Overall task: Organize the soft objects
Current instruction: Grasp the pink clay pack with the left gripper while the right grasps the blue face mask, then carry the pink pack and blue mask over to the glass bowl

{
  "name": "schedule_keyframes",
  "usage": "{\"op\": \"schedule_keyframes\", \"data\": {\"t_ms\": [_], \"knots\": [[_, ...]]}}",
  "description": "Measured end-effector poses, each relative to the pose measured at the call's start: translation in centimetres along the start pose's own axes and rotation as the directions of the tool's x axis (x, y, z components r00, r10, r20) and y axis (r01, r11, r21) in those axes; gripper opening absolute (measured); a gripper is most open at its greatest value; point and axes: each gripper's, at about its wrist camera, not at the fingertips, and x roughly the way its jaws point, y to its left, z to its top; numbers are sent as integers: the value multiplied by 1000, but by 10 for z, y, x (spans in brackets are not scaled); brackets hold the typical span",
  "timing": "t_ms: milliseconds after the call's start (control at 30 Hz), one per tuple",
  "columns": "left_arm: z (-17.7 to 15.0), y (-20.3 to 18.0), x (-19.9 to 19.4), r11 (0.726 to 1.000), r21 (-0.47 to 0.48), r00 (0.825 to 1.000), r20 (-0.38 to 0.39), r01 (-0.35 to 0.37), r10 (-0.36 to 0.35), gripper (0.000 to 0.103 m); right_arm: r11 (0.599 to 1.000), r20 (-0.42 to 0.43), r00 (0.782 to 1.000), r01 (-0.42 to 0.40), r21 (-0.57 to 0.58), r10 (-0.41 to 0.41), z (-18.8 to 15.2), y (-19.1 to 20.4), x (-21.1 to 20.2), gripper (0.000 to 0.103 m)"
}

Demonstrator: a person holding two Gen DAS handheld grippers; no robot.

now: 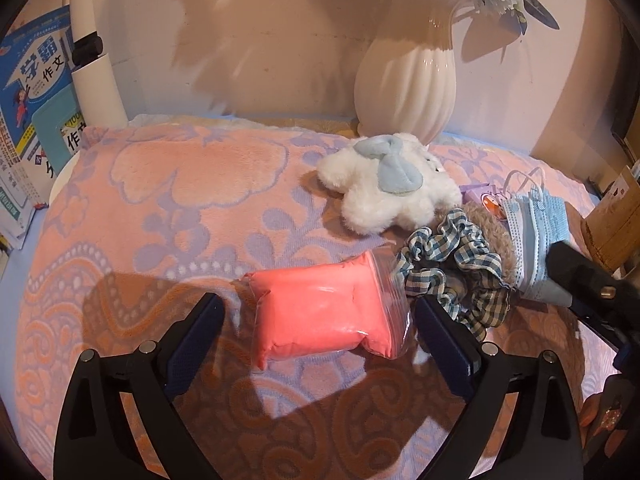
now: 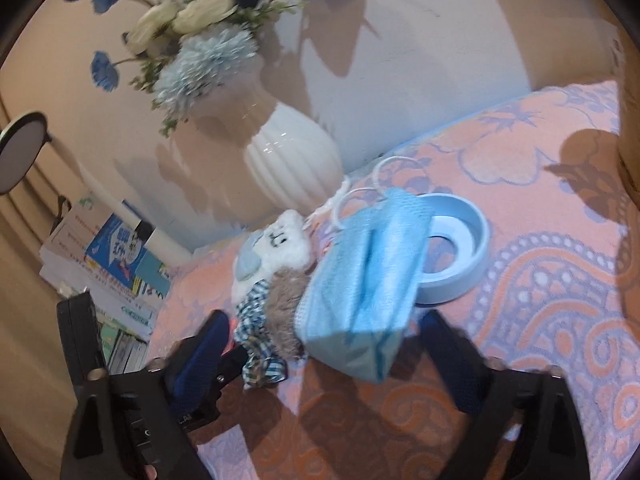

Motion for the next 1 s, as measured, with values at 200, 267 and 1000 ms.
{"op": "schedule_keyframes", "data": {"t_ms": [200, 267, 1000], "knots": [[-3, 9, -9, 999, -38, 999, 40, 15, -14, 59, 999, 0, 1000, 8, 40, -8, 0, -8, 1, 23], [-3, 8, -10, 999, -30, 999, 44, 22, -21, 55, 1000, 16, 1000, -6, 30, 6, 0, -6, -3, 15], [-3, 14, -26, 996, -84, 994, 109, -13, 22, 52, 999, 66, 998, -21, -45, 24, -10, 9, -31, 14]]}}
